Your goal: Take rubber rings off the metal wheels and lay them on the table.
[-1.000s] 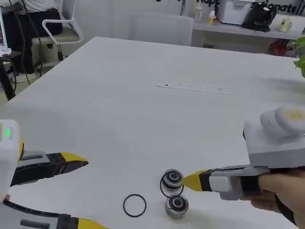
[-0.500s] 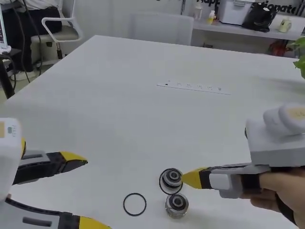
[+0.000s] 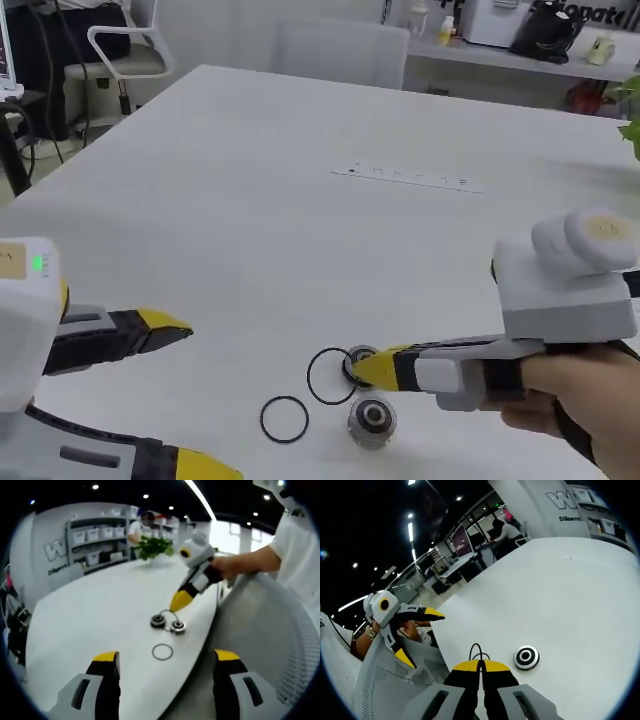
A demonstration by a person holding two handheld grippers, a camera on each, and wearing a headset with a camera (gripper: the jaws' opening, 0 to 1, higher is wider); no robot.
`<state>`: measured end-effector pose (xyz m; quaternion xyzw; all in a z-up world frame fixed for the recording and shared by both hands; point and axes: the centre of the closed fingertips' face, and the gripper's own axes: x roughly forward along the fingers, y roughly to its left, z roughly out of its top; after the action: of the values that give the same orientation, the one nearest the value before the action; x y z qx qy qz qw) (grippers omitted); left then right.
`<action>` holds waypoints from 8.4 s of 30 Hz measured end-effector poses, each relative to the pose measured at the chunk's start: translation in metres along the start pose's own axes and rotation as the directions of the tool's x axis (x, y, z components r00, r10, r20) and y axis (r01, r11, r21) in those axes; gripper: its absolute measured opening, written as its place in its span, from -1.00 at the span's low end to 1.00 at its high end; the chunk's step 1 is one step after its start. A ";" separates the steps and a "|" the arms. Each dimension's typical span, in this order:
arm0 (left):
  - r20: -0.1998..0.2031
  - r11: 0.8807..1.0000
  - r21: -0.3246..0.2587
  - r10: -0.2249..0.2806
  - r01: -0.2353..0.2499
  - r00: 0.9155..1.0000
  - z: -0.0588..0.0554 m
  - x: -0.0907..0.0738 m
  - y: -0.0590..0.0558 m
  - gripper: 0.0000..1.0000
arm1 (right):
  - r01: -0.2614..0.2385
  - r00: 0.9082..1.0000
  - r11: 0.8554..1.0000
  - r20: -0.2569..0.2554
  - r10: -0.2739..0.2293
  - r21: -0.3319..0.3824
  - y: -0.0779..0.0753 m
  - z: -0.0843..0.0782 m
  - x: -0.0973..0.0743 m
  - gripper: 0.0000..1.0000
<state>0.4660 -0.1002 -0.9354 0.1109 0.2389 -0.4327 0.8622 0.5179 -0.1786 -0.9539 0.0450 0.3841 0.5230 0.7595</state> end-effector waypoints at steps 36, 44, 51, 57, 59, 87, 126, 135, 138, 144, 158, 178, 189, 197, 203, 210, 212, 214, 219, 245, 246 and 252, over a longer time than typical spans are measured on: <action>-0.004 1.000 -0.019 0.014 -0.014 1.000 -0.002 0.000 0.005 0.50 | 0.018 0.991 1.000 -0.135 -0.020 -0.022 -0.013 -0.034 0.030 -1.00; -0.009 1.000 -0.010 0.013 -0.013 1.000 -0.002 0.000 0.005 0.47 | 0.035 0.988 0.996 -0.147 -0.048 -0.087 -0.015 -0.035 0.033 -1.00; -0.009 1.000 -0.019 0.009 -0.009 1.000 -0.003 0.000 0.005 0.47 | 0.042 0.986 0.993 -0.158 -0.058 -0.107 -0.018 -0.038 0.033 -1.00; -0.013 1.000 -0.014 0.013 -0.013 1.000 -0.003 0.000 0.006 0.47 | 0.039 0.985 0.992 -0.161 -0.058 -0.121 -0.017 -0.038 0.034 -0.99; -0.012 1.000 -0.016 0.014 -0.014 1.000 -0.003 -0.001 0.006 0.47 | 0.042 0.984 0.991 -0.166 -0.064 -0.130 -0.017 -0.039 0.034 -0.99; -0.015 0.999 -0.017 0.031 -0.031 0.999 -0.005 -0.002 0.008 0.46 | 0.062 0.985 0.985 -0.152 -0.087 -0.162 -0.021 -0.035 0.033 -0.85; 0.095 0.992 0.127 -0.002 -0.010 0.996 0.064 -0.008 0.016 0.46 | 0.165 0.981 0.986 0.103 -0.164 -0.002 -0.064 0.013 -0.012 -0.77; 0.152 0.967 0.252 -0.021 -0.018 0.988 0.121 0.003 0.029 0.47 | 0.205 0.976 0.979 0.075 -0.204 -0.002 -0.079 0.005 -0.015 -0.77; 0.161 0.959 0.285 -0.053 0.005 0.986 0.132 0.014 0.028 0.45 | 0.212 0.975 0.977 0.069 -0.211 -0.006 -0.083 0.003 -0.016 -0.78; 0.144 0.942 0.331 -0.115 0.061 0.983 0.141 0.042 0.027 0.40 | 0.224 0.973 0.975 0.061 -0.224 -0.001 -0.089 -0.001 -0.016 -0.77; 0.101 0.941 0.313 -0.169 0.130 0.980 0.122 0.112 0.039 0.22 | 0.222 0.975 0.969 0.029 -0.220 -0.110 -0.093 -0.010 -0.009 -0.70; -0.004 0.949 0.241 -0.211 0.206 0.978 0.043 0.153 0.028 -0.42 | 0.207 0.975 0.955 -0.036 -0.219 -0.213 -0.090 -0.024 0.001 -0.68; -0.063 0.941 0.253 -0.217 0.226 0.974 0.029 0.162 0.019 -0.55 | 0.186 0.977 0.949 -0.058 -0.207 -0.256 -0.085 -0.028 0.006 -0.58; -0.073 0.949 0.223 -0.212 0.224 0.974 0.023 0.162 0.024 -0.63 | 0.179 0.978 0.948 -0.057 -0.200 -0.264 -0.084 -0.028 0.007 -0.52; -0.075 0.949 0.213 -0.222 0.233 0.972 0.021 0.163 0.020 -0.72 | 0.162 0.981 0.944 -0.054 -0.185 -0.287 -0.079 -0.027 0.010 -0.50; -0.066 0.955 0.191 -0.220 0.228 0.973 0.021 0.163 0.018 -0.72 | 0.162 0.983 0.943 -0.041 -0.181 -0.292 -0.078 -0.026 0.012 -0.51; -0.066 0.953 0.197 -0.223 0.232 0.973 0.021 0.162 0.017 -0.72 | 0.160 0.983 0.936 -0.041 -0.181 -0.313 -0.078 -0.026 0.013 -0.54; -0.066 0.953 0.197 -0.223 0.232 0.973 0.021 0.162 0.017 -0.72 | 0.158 0.983 0.932 -0.040 -0.180 -0.326 -0.077 -0.025 0.014 -0.54; -0.065 0.951 0.202 -0.223 0.232 0.973 0.020 0.162 0.017 -0.72 | 0.150 0.982 0.917 -0.051 -0.182 -0.370 -0.077 -0.027 0.013 -0.61; -0.063 0.953 0.207 -0.212 0.221 0.975 0.020 0.161 0.018 -0.73 | 0.146 0.979 0.891 -0.069 -0.193 -0.430 -0.079 -0.029 0.010 -0.75; -0.063 0.953 0.207 -0.211 0.220 0.975 0.020 0.161 0.019 -0.73 | 0.164 0.968 0.875 -0.098 -0.232 -0.455 -0.086 -0.033 0.007 -0.99; -0.063 0.951 0.211 -0.217 0.225 0.974 0.021 0.161 0.017 -0.73 | 0.186 0.969 0.891 -0.075 -0.237 -0.414 -0.089 -0.032 0.009 -1.00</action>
<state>0.5689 -0.2099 -0.9999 0.1855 0.2179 -0.5478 0.7862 0.5672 -0.2213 -1.0231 -0.1870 0.3168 0.5070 0.7795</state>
